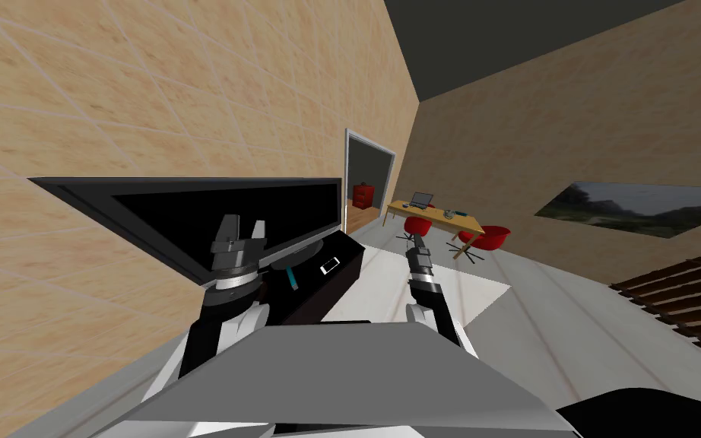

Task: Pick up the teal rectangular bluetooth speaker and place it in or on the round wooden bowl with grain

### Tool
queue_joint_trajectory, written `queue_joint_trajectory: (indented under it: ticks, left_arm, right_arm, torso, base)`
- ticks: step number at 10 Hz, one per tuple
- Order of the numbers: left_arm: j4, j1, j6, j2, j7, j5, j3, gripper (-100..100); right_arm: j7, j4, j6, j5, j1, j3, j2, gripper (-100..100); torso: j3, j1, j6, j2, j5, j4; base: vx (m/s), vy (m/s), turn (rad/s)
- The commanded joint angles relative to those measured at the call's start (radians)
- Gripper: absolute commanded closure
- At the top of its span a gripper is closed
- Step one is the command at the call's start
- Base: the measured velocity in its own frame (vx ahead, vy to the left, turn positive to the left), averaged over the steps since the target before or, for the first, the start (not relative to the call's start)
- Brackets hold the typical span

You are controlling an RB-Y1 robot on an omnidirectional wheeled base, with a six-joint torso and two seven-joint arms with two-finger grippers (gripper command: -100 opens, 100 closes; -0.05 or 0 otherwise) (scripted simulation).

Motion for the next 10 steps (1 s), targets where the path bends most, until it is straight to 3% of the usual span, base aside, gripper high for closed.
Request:
queue_joint_trajectory:
  ticks: [1, 5, 7, 8, 10]
  left_arm:
    - [0.033, -0.017, 0.043, 0.029, -0.024, 0.022, 0.008, -100]
    - [0.095, -0.047, 0.117, 0.070, -0.065, 0.061, 0.022, -100]
    - [0.153, -0.075, 0.180, 0.104, -0.101, 0.096, 0.033, -100]
    - [0.153, -0.075, 0.182, 0.104, -0.101, 0.096, 0.033, -100]
    - [0.225, -0.107, 0.245, 0.142, -0.144, 0.136, 0.044, -100]
  right_arm:
    - [0.000, 0.000, 0.000, 0.000, 0.000, 0.000, 0.000, 0]
    - [0.000, 0.000, 0.000, 0.000, 0.000, 0.000, 0.000, 0]
    - [0.000, 0.000, 0.000, 0.000, 0.000, 0.000, 0.000, 0]
    - [0.000, 0.000, 0.000, 0.000, 0.000, 0.000, 0.000, 0]
    - [0.000, 0.000, 0.000, 0.000, 0.000, 0.000, 0.000, 0]
  torso:
    - [0.000, 0.000, 0.000, 0.000, 0.000, 0.000]
    - [0.005, 0.003, 0.000, 0.008, 0.001, 0.002]
    - [0.003, 0.002, 0.000, 0.005, 0.001, 0.001]
    - [0.003, 0.002, 0.000, 0.006, 0.001, 0.001]
    - [0.003, 0.002, 0.000, 0.005, 0.001, 0.001]
  base:
    - [-0.077, 0.023, -0.139]
    - [-0.118, 0.028, -0.110]
    - [-0.082, 0.026, -0.146]
    - [-0.085, 0.032, -0.044]
    - [-0.091, 0.018, -0.143]
